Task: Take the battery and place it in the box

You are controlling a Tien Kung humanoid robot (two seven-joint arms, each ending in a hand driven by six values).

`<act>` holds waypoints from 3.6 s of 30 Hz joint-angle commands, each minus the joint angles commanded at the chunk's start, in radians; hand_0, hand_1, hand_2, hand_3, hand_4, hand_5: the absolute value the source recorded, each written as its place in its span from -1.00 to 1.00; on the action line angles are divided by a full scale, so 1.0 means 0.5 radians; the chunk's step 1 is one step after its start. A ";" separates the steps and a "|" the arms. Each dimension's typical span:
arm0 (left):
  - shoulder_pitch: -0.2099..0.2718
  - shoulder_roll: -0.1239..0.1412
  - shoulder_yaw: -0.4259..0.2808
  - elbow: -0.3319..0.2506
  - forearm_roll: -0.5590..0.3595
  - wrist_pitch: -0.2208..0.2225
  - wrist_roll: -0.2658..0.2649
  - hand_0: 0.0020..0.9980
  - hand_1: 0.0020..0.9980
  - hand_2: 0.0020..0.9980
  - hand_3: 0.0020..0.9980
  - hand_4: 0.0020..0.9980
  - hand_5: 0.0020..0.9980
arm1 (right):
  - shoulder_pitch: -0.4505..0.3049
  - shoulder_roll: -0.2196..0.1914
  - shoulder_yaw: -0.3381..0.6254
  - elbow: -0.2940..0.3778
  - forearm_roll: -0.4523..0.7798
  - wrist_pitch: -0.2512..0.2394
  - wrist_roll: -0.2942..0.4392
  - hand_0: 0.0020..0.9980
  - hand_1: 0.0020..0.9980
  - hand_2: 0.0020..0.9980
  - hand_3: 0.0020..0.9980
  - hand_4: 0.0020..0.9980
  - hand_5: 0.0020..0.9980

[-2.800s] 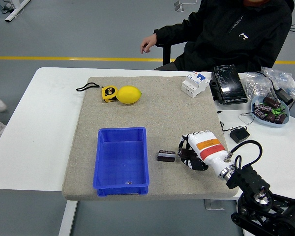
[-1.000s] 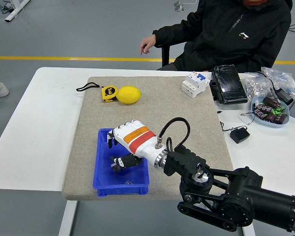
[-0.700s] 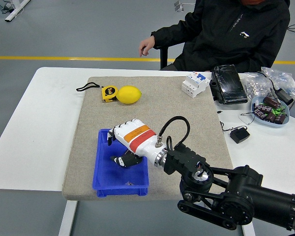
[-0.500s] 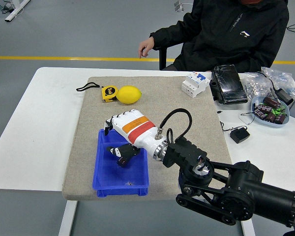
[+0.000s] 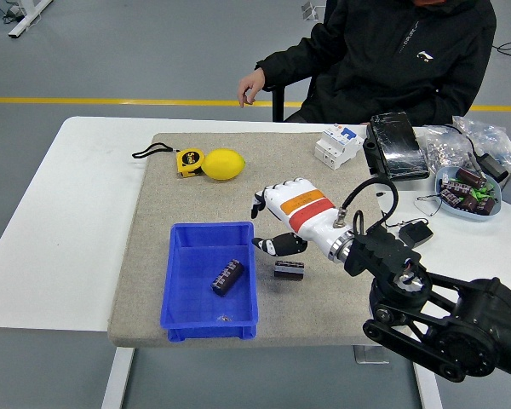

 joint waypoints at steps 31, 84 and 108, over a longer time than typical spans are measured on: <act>0.006 -0.025 0.036 0.003 -0.038 0.002 -0.016 0.46 0.39 0.30 0.17 0.26 0.09 | -0.167 0.074 -0.089 -0.285 0.061 -0.019 0.048 -0.18 0.01 0.20 0.09 0.70 -0.44; 0.022 -0.026 0.046 0.001 -0.038 -0.007 -0.013 0.45 0.38 0.30 0.17 0.26 0.09 | -0.193 0.076 -0.068 -0.378 0.099 -0.149 0.090 -0.71 -0.42 -0.21 -0.05 0.62 -0.75; 0.016 -0.023 0.054 0.003 -0.055 -0.003 -0.018 0.45 0.38 0.30 0.17 0.26 0.09 | -0.161 0.058 -0.038 -0.369 0.100 -0.119 0.077 -0.67 -0.44 -0.23 -0.05 0.62 -0.85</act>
